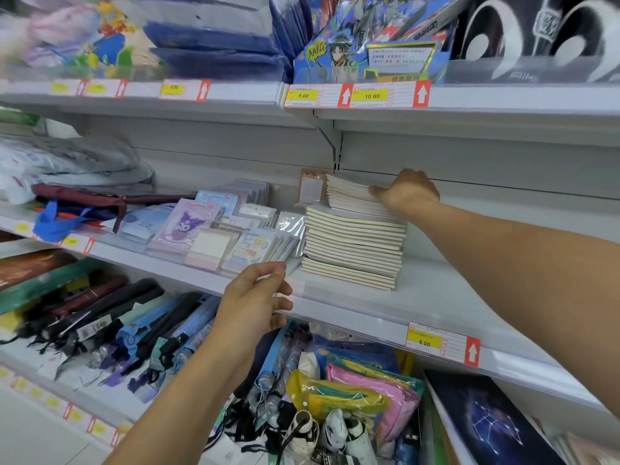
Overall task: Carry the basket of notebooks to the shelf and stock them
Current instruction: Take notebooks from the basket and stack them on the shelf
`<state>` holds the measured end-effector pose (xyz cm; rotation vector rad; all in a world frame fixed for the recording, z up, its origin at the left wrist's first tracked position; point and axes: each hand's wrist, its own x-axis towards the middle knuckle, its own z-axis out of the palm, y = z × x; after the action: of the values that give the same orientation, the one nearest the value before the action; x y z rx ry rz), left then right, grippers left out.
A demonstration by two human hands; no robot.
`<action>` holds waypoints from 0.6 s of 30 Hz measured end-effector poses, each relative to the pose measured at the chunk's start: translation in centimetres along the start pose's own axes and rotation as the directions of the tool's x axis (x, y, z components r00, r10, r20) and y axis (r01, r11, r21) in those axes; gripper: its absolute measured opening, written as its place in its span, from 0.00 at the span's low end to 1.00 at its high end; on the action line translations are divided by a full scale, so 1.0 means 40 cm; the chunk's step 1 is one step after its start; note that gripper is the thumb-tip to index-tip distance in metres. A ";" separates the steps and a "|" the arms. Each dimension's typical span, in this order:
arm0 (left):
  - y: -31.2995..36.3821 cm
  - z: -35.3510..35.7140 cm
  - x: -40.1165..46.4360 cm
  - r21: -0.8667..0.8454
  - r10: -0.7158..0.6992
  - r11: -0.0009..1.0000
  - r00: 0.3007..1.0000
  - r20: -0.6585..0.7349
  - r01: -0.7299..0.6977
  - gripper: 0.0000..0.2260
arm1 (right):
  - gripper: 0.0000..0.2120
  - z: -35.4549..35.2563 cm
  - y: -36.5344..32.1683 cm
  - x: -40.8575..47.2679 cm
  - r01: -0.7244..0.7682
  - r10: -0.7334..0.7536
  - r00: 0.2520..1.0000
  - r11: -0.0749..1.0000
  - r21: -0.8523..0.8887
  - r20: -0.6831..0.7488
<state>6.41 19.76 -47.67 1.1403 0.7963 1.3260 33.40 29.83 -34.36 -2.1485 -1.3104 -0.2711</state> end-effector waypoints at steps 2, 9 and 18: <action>-0.002 -0.005 -0.002 0.018 -0.005 1.000 1.000 0.007 0.005 0.06 | 0.32 0.014 -0.008 0.010 0.088 -0.087 0.996 0.994 -0.063 0.022; -0.010 -0.018 -0.005 0.044 -0.043 0.998 0.999 -0.003 0.043 0.06 | 0.27 0.038 -0.011 0.033 0.016 -0.035 0.994 0.986 0.168 0.108; -0.118 -0.043 -0.064 0.603 -0.269 0.779 0.960 0.074 0.172 0.08 | 0.13 0.096 0.077 -0.506 0.460 -0.191 0.841 0.746 0.481 -0.507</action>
<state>5.95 18.09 -53.05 1.5610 1.2381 0.7821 25.60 16.13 -47.95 -1.2281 -1.2912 -0.3952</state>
